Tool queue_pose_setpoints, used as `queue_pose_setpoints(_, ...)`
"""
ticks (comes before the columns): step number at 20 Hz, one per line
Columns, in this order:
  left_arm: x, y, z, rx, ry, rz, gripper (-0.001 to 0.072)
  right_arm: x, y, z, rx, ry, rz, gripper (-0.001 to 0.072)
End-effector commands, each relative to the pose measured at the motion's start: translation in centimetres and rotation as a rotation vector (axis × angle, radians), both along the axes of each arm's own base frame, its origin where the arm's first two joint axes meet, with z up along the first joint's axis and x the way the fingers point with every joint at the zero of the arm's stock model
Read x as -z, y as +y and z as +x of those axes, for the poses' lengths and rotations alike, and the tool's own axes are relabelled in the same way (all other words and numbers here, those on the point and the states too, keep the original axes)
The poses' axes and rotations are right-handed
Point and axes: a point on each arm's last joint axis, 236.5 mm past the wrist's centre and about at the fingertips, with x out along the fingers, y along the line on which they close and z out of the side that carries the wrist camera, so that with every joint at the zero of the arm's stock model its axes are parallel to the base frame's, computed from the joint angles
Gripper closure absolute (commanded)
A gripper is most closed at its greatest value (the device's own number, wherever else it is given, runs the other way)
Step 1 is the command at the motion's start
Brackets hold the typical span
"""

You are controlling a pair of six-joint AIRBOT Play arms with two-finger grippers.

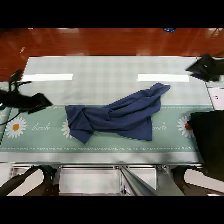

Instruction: Fold the shirts.

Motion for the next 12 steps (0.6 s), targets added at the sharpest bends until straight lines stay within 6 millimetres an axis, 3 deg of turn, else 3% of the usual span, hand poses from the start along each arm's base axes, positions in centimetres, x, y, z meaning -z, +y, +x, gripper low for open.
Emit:
queue_pose_setpoints(1, 0.9, -0.8, -3.1, -0.154, -0.007, -0.225, 0.0199, 2.2, -3.7, -4.9, 0.193, 0.001, -0.035, 0.0301)
queue_pose_setpoints(4, 1.1, -3.8, -3.5, -0.226, -0.09, -0.452, 0.0199, 5.4, 0.8, -8.1, 0.169, -0.026, 0.118, 0.0301)
queue_pose_setpoints(8, 2.9, -3.1, -5.2, -0.24, -0.001, -0.405, 0.0199, 6.9, 6.5, -10.4, 0.104, -0.025, 0.349, 0.0301)
queue_pose_setpoints(12, 5.6, -3.5, -7.8, -0.179, 0.124, -0.293, 0.0199, 7.6, 7.6, -11.3, 0.082, -0.013, 0.386, 0.0301)
